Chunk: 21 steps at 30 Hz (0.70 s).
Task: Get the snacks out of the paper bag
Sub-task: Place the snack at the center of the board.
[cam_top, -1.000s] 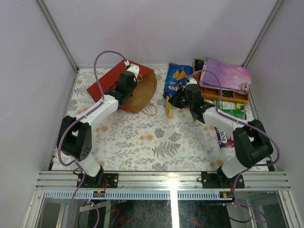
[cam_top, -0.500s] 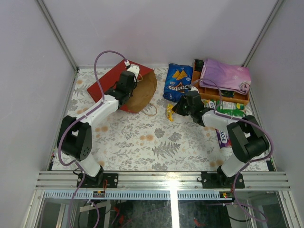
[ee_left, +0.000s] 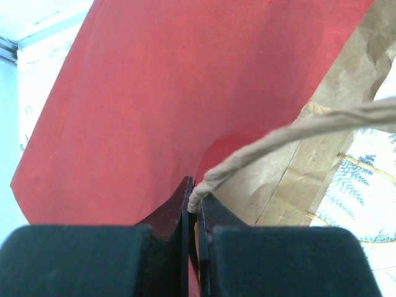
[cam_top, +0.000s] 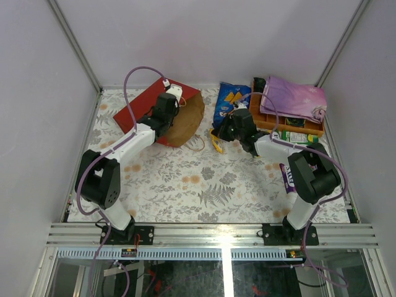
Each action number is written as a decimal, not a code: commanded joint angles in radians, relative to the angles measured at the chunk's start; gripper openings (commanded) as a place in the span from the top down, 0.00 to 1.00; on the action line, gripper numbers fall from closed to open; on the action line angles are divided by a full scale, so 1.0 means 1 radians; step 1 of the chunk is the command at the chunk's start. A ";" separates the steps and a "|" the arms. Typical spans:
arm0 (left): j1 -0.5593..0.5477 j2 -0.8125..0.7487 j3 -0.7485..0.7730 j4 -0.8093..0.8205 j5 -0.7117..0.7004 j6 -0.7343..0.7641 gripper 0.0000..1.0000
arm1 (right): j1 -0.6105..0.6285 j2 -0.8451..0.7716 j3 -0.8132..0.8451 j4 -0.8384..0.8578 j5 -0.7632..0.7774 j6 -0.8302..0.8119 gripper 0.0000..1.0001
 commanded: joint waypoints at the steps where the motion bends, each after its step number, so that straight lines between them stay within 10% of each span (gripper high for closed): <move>1: -0.003 0.019 0.032 -0.002 -0.028 -0.006 1.00 | 0.049 0.040 0.118 0.056 -0.056 0.044 1.00; 21: -0.002 0.025 0.033 -0.004 -0.030 -0.005 1.00 | -0.035 0.058 -0.131 0.105 -0.023 0.085 1.00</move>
